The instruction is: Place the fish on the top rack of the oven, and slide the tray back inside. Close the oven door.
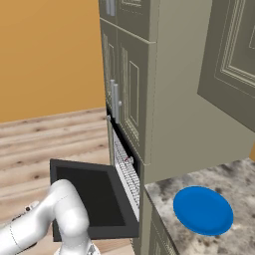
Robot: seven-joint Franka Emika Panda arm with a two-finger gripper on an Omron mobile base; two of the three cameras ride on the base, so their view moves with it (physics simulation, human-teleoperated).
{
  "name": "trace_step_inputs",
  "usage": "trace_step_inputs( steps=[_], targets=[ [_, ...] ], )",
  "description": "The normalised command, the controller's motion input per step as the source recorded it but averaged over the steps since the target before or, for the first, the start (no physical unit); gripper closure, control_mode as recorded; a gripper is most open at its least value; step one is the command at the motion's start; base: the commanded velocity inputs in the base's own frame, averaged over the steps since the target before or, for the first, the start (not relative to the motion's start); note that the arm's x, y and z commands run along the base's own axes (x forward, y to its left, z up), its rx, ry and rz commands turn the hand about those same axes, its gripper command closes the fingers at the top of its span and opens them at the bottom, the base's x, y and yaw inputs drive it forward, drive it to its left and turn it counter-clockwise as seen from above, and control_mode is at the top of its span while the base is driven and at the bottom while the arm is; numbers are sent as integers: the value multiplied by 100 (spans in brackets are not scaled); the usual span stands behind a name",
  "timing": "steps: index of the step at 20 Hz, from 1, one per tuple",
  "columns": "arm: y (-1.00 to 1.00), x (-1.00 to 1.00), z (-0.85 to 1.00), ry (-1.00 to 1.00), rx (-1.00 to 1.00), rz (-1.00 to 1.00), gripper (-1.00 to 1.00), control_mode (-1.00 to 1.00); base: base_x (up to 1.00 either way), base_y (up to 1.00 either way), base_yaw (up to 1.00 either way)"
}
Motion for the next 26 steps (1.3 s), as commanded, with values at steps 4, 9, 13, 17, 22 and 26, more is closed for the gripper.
trace_step_inputs(
  steps=[4,9,13,17,22,26],
  targets=[
    [-3,37,-100,-19,3,-22,-100,-100,0,0,0],
    [-30,14,-100,-28,1,-27,-100,-100,0,0,0],
    [-91,0,-70,-38,0,-40,-100,-100,0,0,0],
    [-100,0,-28,-27,0,-40,-100,-100,0,0,0],
    [-100,0,-2,-23,0,-37,-100,-100,0,0,0],
    [-100,0,0,-19,0,-35,-100,-100,0,0,0]
  ],
)
